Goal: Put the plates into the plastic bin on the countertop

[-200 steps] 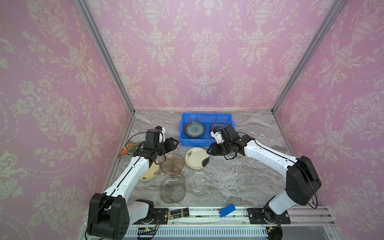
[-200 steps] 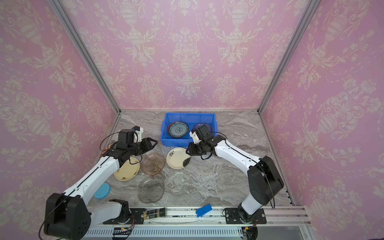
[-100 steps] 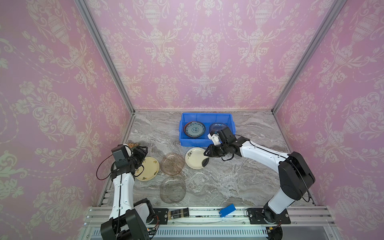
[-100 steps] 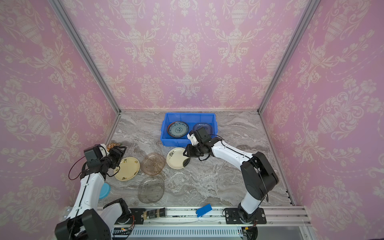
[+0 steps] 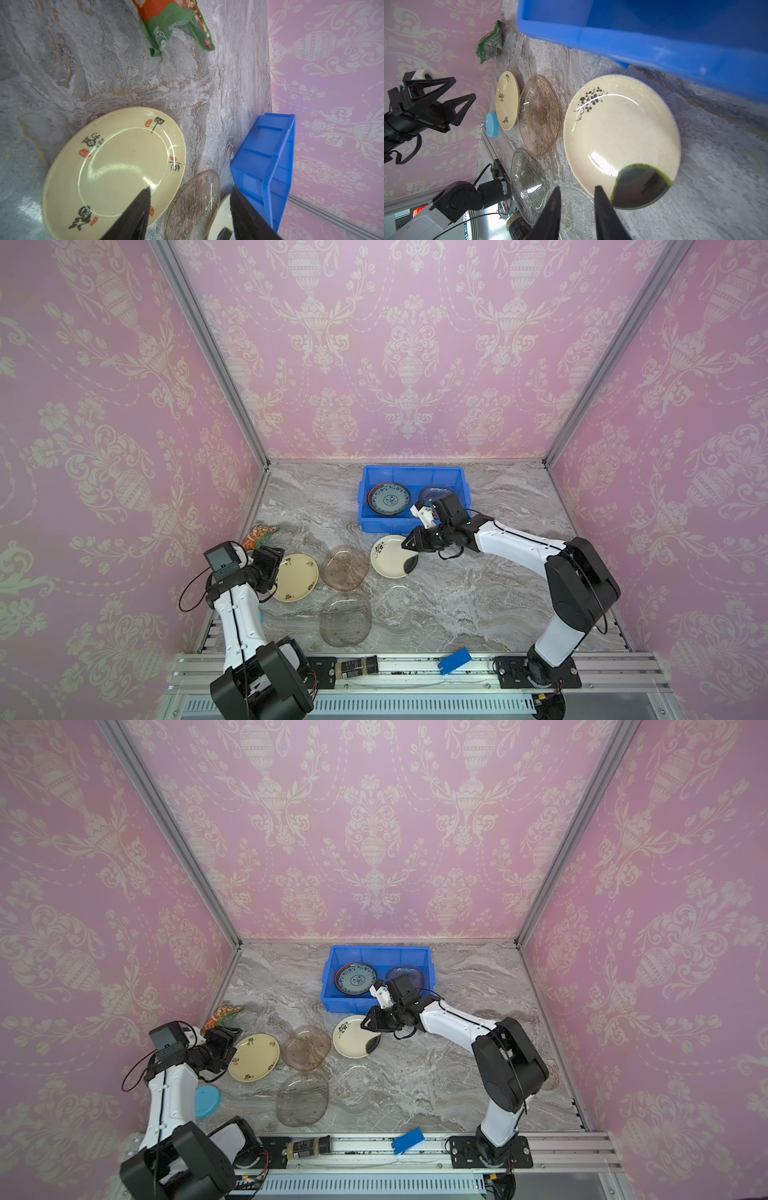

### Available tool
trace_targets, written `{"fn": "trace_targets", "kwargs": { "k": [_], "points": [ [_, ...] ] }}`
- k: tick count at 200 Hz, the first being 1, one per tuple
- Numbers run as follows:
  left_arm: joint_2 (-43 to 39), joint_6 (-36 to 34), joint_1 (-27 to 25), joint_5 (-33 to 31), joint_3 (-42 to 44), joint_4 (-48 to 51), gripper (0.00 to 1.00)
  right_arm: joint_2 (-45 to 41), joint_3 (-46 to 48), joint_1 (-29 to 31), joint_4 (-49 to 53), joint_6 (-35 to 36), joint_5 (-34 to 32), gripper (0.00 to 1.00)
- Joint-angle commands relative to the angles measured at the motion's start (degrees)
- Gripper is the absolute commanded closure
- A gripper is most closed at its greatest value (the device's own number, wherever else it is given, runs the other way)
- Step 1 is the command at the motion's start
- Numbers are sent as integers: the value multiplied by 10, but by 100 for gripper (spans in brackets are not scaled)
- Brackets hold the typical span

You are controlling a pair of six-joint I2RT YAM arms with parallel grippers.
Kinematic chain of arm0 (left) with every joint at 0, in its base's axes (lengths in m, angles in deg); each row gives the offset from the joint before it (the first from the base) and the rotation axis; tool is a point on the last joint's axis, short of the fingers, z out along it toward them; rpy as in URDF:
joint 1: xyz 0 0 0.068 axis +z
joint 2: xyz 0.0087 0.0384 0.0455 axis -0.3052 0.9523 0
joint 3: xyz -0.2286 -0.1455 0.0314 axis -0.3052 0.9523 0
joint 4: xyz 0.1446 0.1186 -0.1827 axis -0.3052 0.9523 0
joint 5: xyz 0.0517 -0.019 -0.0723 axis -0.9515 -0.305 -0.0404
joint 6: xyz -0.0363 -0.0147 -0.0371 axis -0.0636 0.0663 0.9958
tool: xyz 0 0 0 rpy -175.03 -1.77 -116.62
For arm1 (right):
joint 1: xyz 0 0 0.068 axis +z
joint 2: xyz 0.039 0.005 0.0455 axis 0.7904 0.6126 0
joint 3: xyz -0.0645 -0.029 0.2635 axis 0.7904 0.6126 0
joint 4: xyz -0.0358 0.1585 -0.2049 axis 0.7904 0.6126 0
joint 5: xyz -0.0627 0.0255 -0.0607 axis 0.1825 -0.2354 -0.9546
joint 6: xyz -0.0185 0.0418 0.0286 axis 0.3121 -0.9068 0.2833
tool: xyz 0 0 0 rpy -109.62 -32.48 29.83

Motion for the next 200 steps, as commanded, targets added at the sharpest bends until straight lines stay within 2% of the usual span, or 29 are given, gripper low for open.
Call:
{"fn": "trace_targets", "kwargs": {
  "k": [1,49,87,95,140,167,173,200],
  "points": [
    [13,-64,4,5,-32,88,38,1,13,-15,-40,-17,21,71],
    [23,-55,5,-47,-28,68,38,1,20,-33,-67,-26,41,72],
    [82,-75,5,-85,-51,40,38,-4,31,-52,-84,-32,50,72],
    [97,-86,5,-96,-79,49,38,-5,31,-55,-84,-32,50,72],
    [119,-121,4,-79,-101,60,38,3,15,-55,-75,-32,45,73],
    [138,-151,5,-96,-92,62,38,11,-15,-36,-57,-28,42,74],
    [142,-151,5,-96,-91,57,38,15,-44,-29,-48,-23,38,74],
    [148,-129,5,-66,-92,27,37,56,-126,16,-5,14,31,73]
  ]
}}
